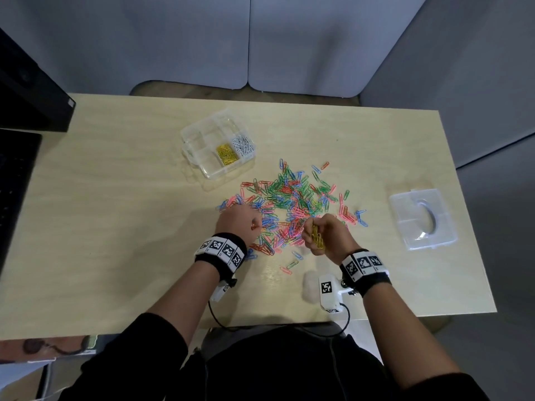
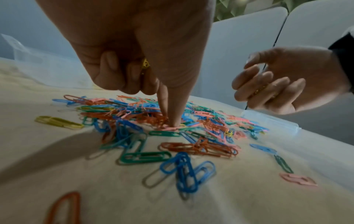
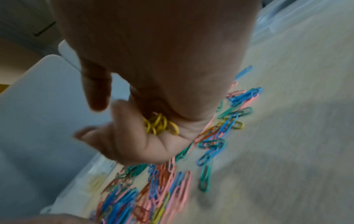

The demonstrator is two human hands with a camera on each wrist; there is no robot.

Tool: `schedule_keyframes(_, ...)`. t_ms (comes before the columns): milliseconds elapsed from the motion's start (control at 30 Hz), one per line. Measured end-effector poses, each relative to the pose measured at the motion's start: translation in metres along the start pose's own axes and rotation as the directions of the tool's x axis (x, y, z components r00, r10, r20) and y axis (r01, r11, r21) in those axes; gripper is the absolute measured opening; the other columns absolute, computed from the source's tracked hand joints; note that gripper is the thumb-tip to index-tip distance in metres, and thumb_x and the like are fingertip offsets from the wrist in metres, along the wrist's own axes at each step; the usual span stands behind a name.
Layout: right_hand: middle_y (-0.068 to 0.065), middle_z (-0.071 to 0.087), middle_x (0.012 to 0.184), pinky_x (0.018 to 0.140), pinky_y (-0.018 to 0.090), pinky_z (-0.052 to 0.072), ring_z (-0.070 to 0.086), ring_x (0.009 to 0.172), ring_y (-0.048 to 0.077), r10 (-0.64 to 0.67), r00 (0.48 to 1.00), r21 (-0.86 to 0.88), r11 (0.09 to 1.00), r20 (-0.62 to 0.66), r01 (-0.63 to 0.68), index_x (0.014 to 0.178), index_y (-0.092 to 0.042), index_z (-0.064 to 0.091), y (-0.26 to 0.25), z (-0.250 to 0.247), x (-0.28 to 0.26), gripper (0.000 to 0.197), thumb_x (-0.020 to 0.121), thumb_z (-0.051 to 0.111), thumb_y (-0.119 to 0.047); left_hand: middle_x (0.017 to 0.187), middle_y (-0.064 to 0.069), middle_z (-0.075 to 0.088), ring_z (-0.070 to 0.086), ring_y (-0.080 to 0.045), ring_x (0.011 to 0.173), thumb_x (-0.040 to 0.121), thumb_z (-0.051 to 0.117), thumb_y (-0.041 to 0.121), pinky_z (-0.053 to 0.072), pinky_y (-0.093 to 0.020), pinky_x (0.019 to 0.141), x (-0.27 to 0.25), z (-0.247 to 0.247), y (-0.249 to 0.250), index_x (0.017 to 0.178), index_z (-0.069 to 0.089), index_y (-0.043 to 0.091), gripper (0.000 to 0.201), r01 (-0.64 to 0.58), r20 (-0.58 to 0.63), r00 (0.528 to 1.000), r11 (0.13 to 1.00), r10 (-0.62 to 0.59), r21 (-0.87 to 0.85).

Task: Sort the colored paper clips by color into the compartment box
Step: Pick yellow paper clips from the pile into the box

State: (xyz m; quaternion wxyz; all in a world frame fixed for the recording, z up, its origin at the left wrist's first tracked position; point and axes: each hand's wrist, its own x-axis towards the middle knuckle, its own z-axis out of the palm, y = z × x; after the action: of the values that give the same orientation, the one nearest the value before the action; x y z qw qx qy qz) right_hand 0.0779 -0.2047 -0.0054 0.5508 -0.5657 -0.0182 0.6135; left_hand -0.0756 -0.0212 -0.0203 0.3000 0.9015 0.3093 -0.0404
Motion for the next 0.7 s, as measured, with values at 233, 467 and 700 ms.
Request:
schedule_keyframes(233,-0.016,0.057,0.057,0.054,0.018,0.04,0.048,0.052,0.006,-0.133,0.984,-0.688,0.725,-0.122,0.012,0.077,-0.011,0.069,0.009,-0.009,0.004,0.029,0.085,0.075,-0.039,0.083,0.0,0.073,0.065,-0.021,0.079,0.087,0.063,0.023,0.055,-0.032,0.072,0.004,0.001,0.001,0.084,0.077,0.019,0.015,0.01,0.087,0.996,0.998,-0.016,0.067)
schedule_keyframes(467,-0.015,0.049,0.055,0.05,0.022,0.033,0.044,0.05,0.001,-0.396,0.906,-0.949,0.314,-0.148,-0.018,0.092,-0.027,0.074,0.021,-0.004,0.015,0.015,0.083,0.075,-0.039,0.081,0.011,0.067,0.061,-0.014,0.075,0.085,0.063,0.024,0.051,-0.027,0.068,0.003,0.0,-0.013,0.079,0.07,0.025,0.009,0.112,0.015,0.994,0.993,-0.112,-0.036)
schedule_keyframes(700,-0.01,0.051,0.05,0.056,0.024,0.041,0.048,0.05,0.005,-0.47,0.86,-0.943,0.33,-0.198,-0.037,0.088,-0.031,0.07,0.024,-0.011,0.014,0.007,0.081,0.072,-0.03,0.074,0.01,0.066,0.061,-0.016,0.071,0.079,0.072,0.035,0.054,-0.03,0.069,-0.004,0.005,-0.007,0.08,0.074,0.027,0.008,0.053,0.096,0.994,0.998,-0.056,0.029)
